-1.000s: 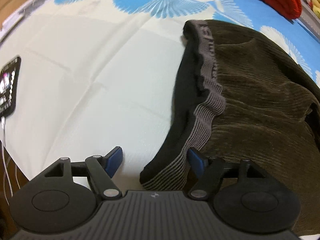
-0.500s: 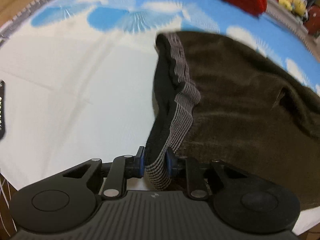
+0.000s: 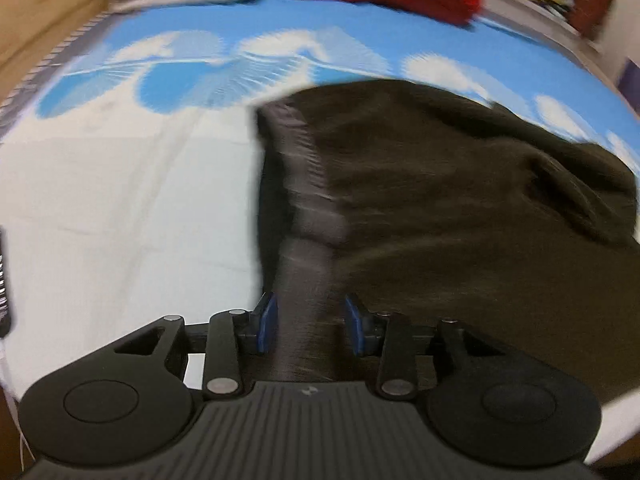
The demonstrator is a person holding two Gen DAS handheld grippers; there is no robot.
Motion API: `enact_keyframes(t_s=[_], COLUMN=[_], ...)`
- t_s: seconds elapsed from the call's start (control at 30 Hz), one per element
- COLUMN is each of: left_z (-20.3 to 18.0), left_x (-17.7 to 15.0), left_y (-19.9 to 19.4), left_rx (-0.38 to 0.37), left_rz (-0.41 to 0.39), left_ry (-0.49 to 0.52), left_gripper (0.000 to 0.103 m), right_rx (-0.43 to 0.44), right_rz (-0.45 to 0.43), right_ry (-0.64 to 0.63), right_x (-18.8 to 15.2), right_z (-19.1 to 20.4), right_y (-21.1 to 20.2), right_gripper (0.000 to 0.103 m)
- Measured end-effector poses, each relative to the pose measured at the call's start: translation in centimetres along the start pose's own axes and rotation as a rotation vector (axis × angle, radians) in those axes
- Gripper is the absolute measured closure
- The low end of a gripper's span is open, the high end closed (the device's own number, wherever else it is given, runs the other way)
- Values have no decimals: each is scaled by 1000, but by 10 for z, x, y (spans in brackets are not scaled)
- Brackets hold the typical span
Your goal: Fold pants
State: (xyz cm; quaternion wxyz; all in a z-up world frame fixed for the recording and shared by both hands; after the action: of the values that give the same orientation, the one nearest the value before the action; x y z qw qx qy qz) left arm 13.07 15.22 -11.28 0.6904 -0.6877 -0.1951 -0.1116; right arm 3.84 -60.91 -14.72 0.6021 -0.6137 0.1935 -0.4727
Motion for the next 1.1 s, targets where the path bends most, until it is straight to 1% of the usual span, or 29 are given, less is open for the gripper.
enact_keyframes(t_s=[0.03, 0.07, 0.1, 0.13, 0.17, 0.23, 0.3, 0.33, 0.4, 0.47, 0.5, 0.53, 0.57, 0.6, 0.63, 0.7, 0.73, 0.77, 0.8, 0.83, 0.9, 0.93, 1.0, 1.07, 1.1], left_z=[-8, -14, -20, -26, -34, -43, -49, -53, -59, -69, -74, -81, -90, -97, -106, -123, -130, -138, -147, -155, -172, -182, -203, -231, -242], left_x=[-4, -13, -20, -21, -16, -7, 3, 8, 17, 29, 33, 37, 42, 45, 47, 48, 47, 47, 48, 52, 63, 69, 80, 96, 105], left_y=[10, 25, 36, 38, 34, 23, 9, 1, -12, -26, -33, -43, -55, -66, -77, -88, -87, -81, -73, -70, -76, -78, -78, -78, -74], left_rx=[-14, -1, 40, 76, 102, 106, 88, 91, 100, 95, 93, 91, 84, 69, 54, 42, 39, 44, 60, 65, 19, 12, 16, -32, -48], left_rz=[58, 145, 209, 206, 181, 127, 61, 28, -22, -60, -82, -108, -148, -201, -256, -357, -402, -403, -369, -352, -386, -399, -394, -389, -393], left_ry=[24, 49, 81, 124, 157, 151, 114, 95, 62, 50, 53, 60, 68, 76, 93, 149, 174, 196, 219, 230, 238, 249, 273, 307, 321], left_gripper=[44, 40, 40, 40, 40, 39, 39, 39, 38, 37, 36, 33, 30, 23, 21, 21, 21, 21, 21, 21, 21, 21, 21, 21, 23], right_rx=[-17, -26, -29, -38, -47, -35, 18, 64, 119, 188, 232, 290, 344, 398, 447, 503, 512, 522, 526, 538, 563, 559, 562, 575, 574], right_rz=[21, 22, 8, -21, -61, -162, -232, -262, -297, -319, -321, -323, -323, -318, -311, -304, -302, -288, -270, -244, -208, -196, -184, -154, -124], right_ry=[-1, 4, 10, 14, 18, 12, -22, -54, -122, -186, -212, -231, -245, -259, -270, -299, -310, -326, -331, -331, -333, -343, -351, -358, -358], right_x=[-2, -2, -1, 4, 8, 15, 21, 22, 19, 14, 10, 7, 4, 1, -2, -7, -9, -12, -15, -17, -22, -24, -28, -32, -34], right_z=[-2, -4, -5, -5, -4, 2, 15, 26, 48, 70, 80, 91, 100, 110, 119, 136, 145, 154, 162, 169, 182, 188, 201, 214, 221], right_y=[4, 5, 3, -2, -10, -32, -49, -57, -69, -79, -83, -88, -92, -96, -100, -105, -108, -107, -106, -104, -102, -101, -100, -95, -90], right_gripper=[86, 86, 86, 86, 86, 85, 83, 82, 81, 81, 81, 81, 81, 80, 78, 61, 58, 57, 55, 55, 55, 55, 55, 55, 55])
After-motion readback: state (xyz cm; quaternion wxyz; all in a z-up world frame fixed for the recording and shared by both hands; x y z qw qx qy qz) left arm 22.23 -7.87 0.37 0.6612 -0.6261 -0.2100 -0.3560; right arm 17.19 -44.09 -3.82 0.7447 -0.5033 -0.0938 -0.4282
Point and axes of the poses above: each gripper's, at about its wrist camera, not at the fingertips, and y roughly the way its jaws point, z to its left, x to its top, the point moved 6 cm from there along y, roughly the way its jaws point, and after that the axes turned 4 degrees about z, right-handed, at the moved point
